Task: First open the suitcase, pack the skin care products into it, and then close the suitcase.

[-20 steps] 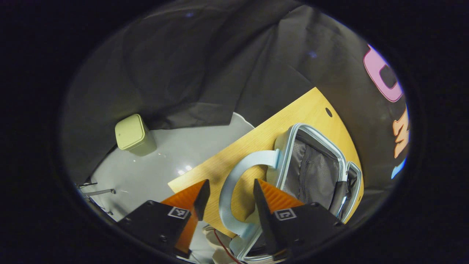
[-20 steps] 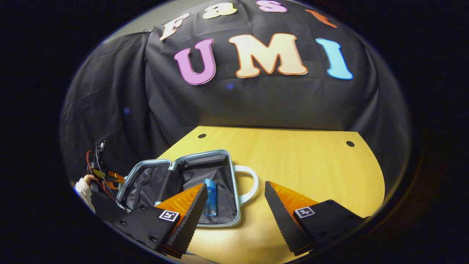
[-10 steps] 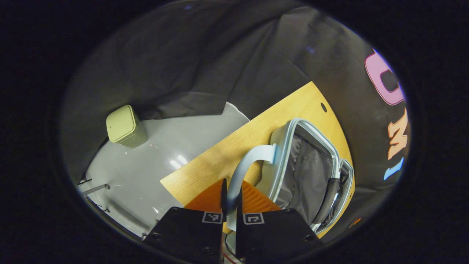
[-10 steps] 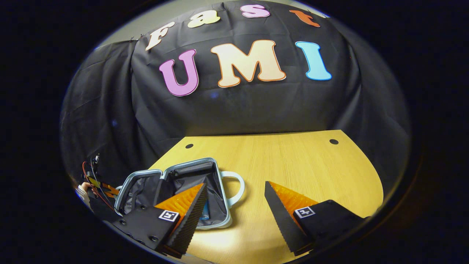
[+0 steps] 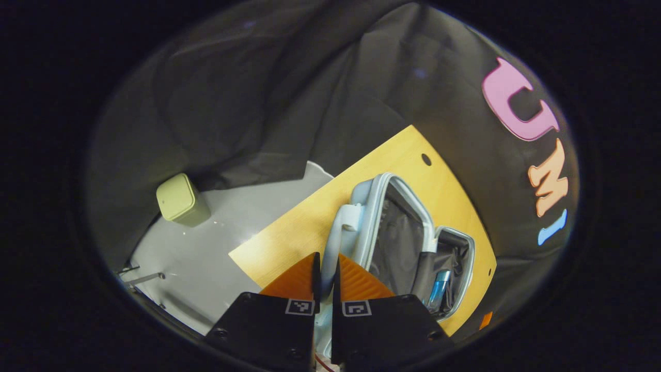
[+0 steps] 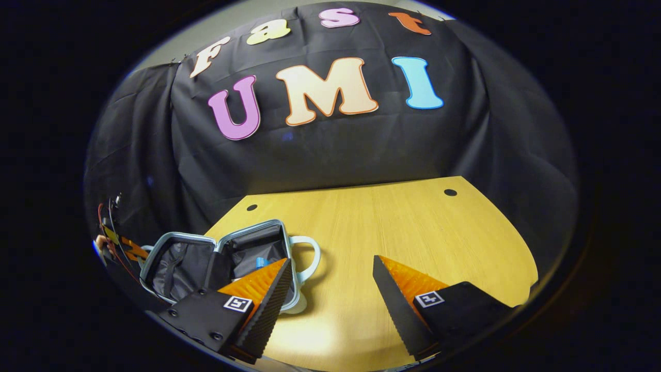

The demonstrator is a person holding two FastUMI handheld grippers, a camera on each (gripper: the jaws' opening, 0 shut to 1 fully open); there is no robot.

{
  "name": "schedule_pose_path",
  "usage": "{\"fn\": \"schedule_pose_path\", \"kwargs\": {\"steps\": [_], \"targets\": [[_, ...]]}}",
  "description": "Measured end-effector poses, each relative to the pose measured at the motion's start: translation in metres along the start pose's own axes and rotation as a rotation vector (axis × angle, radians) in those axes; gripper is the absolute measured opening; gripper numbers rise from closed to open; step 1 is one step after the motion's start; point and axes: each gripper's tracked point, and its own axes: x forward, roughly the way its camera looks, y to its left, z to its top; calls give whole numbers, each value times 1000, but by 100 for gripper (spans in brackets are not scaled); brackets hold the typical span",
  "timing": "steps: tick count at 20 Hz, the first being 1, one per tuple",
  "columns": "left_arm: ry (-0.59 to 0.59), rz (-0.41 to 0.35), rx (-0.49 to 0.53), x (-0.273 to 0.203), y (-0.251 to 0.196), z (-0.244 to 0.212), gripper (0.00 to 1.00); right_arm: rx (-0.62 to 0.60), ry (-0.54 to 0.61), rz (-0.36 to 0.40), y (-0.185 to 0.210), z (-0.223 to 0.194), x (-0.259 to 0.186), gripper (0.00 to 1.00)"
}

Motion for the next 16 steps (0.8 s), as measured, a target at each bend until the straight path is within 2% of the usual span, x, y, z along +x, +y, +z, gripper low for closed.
{"fn": "schedule_pose_path", "kwargs": {"steps": [2,8,13,16], "targets": [[-21,11,56,-15,-22,6,5,17,-10,-6,-10,3,-4,98],[-80,121,252,-52,-77,7,5,26,-47,-55,-51,10,-17,98],[-87,210,321,-70,-119,-14,5,47,-58,-67,-90,3,-39,98],[-111,236,353,-79,-146,-32,5,56,-51,-75,-123,-1,-49,98]]}}
